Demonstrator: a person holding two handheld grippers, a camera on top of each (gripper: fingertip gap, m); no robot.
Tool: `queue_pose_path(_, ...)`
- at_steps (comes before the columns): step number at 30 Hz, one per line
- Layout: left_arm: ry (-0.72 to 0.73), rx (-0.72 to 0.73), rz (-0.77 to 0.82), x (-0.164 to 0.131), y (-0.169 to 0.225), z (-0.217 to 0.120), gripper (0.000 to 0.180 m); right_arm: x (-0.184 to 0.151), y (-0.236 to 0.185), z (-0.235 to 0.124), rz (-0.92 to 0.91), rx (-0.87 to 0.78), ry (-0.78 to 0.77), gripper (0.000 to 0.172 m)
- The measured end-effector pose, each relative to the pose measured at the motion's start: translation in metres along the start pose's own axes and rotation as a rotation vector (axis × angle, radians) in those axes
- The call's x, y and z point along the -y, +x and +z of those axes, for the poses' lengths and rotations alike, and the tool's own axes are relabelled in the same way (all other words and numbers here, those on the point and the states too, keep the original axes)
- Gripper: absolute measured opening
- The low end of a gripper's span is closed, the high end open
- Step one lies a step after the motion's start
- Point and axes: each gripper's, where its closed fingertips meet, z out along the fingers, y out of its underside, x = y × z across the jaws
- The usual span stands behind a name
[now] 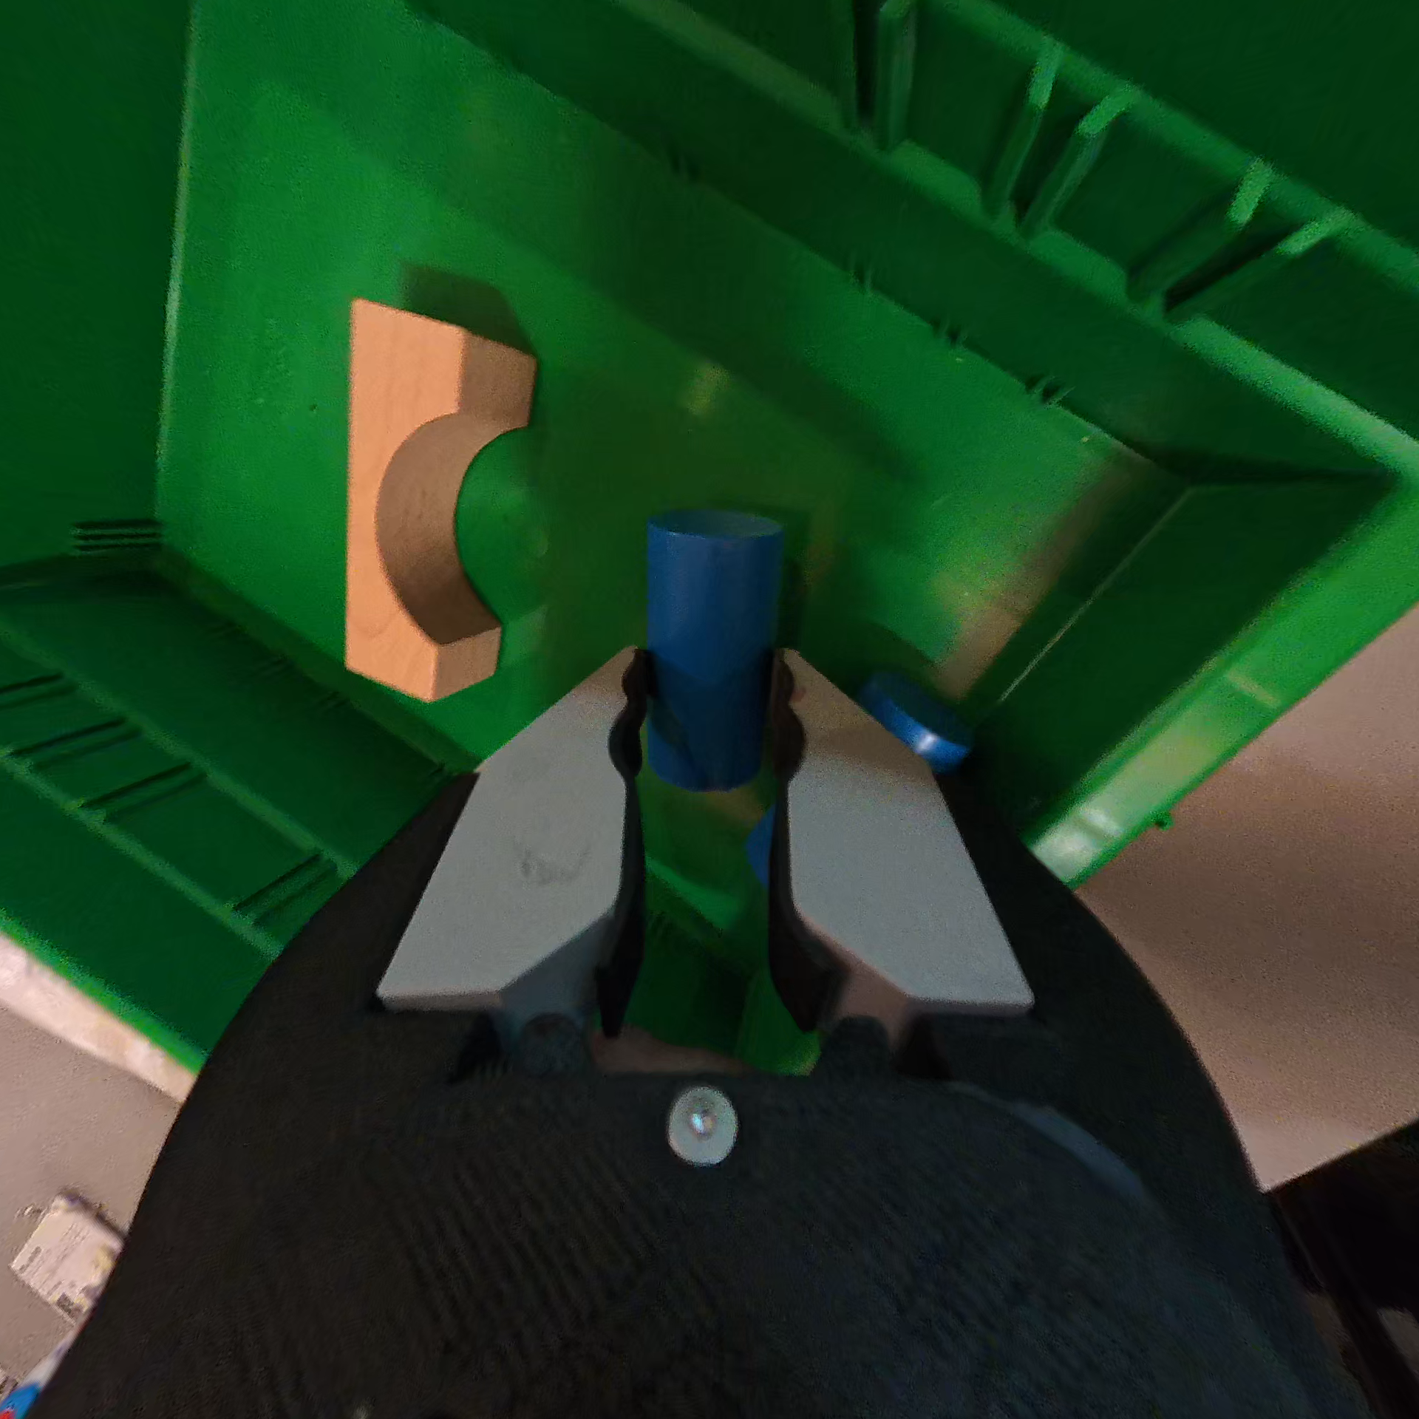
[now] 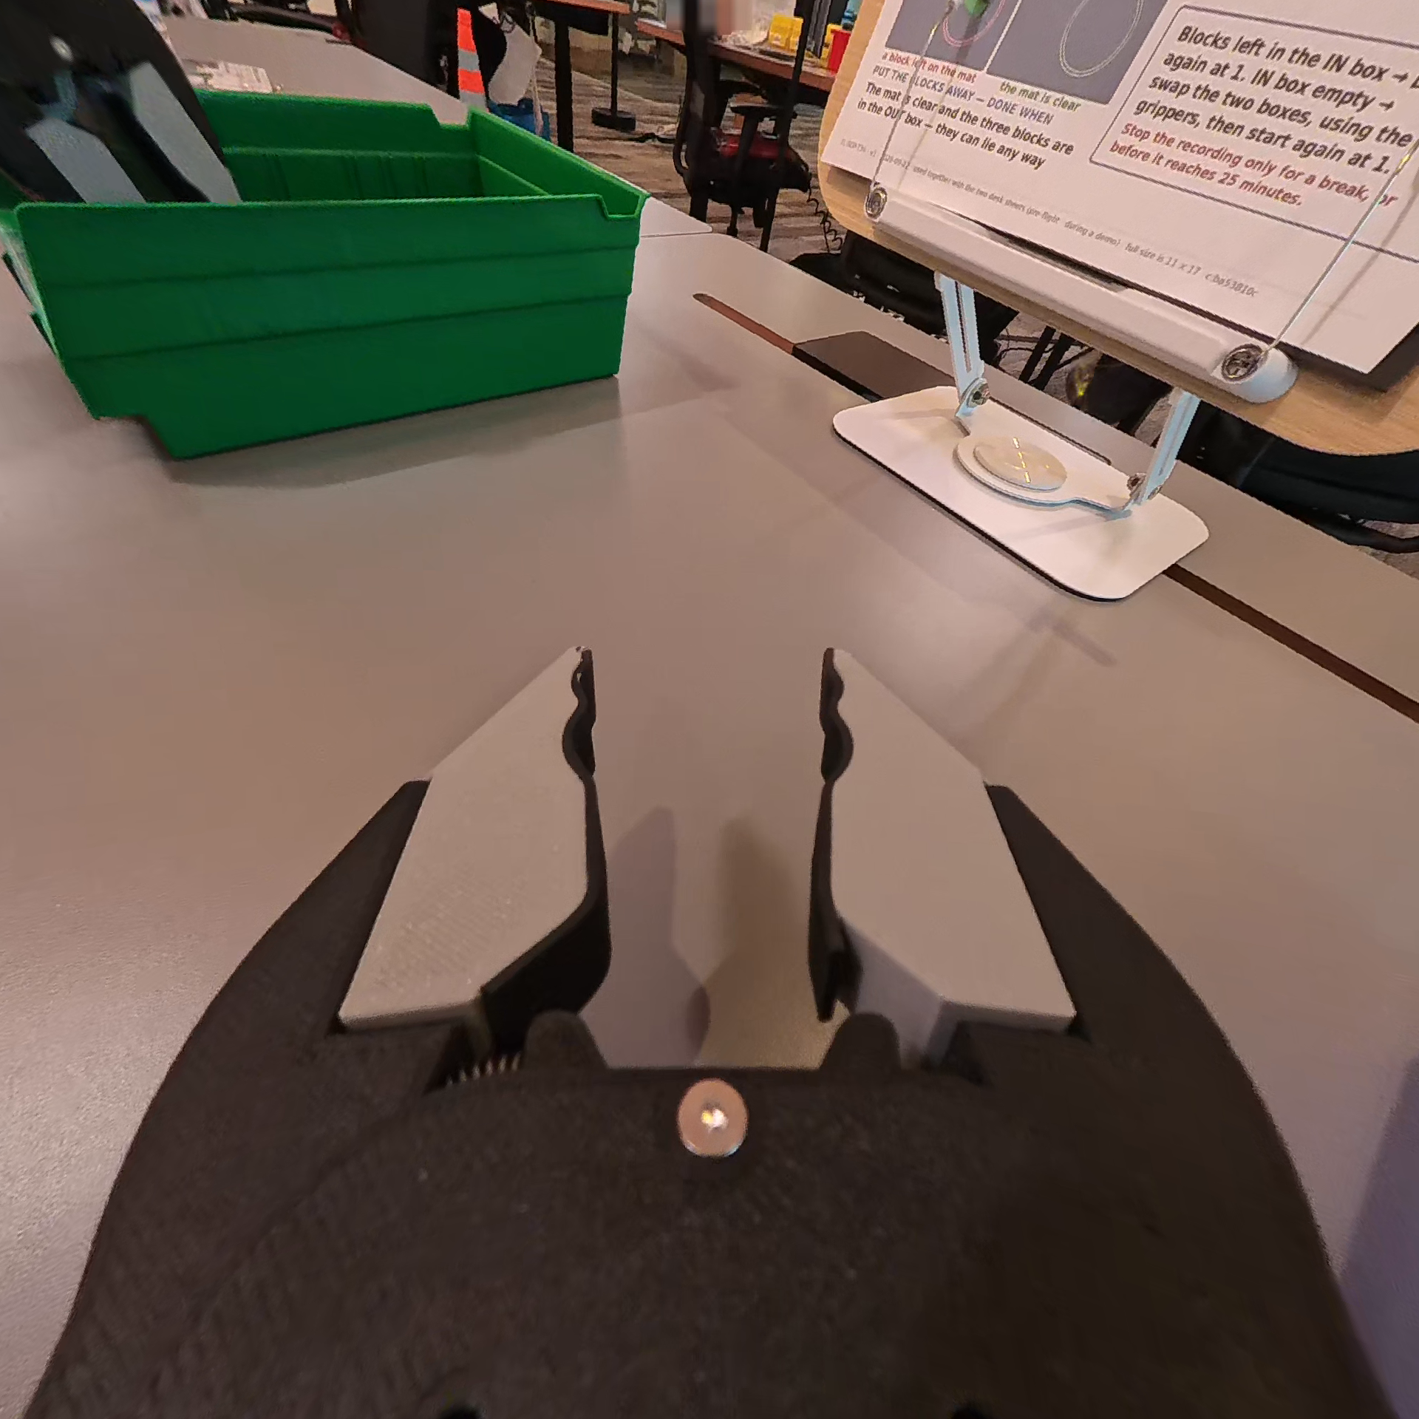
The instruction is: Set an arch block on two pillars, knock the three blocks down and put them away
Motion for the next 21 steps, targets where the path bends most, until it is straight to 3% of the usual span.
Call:
queue_pose_path(3, 0.065, 0.072, -0.017, 0.004, -0.013, -0.022, 0.03, 0.0, -0.003, 0.0, 0.009, 0.016, 0.001, 0.056)
queue_pose_path(6, 0.218, 0.147, -0.059, 0.023, -0.029, -0.058, 0.03, 0.003, -0.007, 0.0, 0.034, 0.05, 0.015, 0.056)
queue_pose_path(10, 0.566, 0.192, -0.087, 0.087, -0.023, -0.118, 0.029, 0.01, -0.02, -0.003, 0.085, 0.154, 0.055, 0.059)
queue_pose_path(14, 0.863, 0.15, -0.101, 0.167, 0.02, -0.161, 0.029, 0.022, -0.046, -0.011, 0.091, 0.32, 0.115, 0.063)
queue_pose_path(17, 0.999, 0.096, -0.14, 0.224, 0.061, -0.159, 0.029, 0.039, -0.063, -0.024, 0.09, 0.429, 0.204, 0.062)
queue_pose_path(21, 1.132, 0.005, -0.198, 0.288, 0.107, -0.122, 0.029, 0.063, -0.065, -0.05, 0.215, 0.573, 0.341, 0.057)
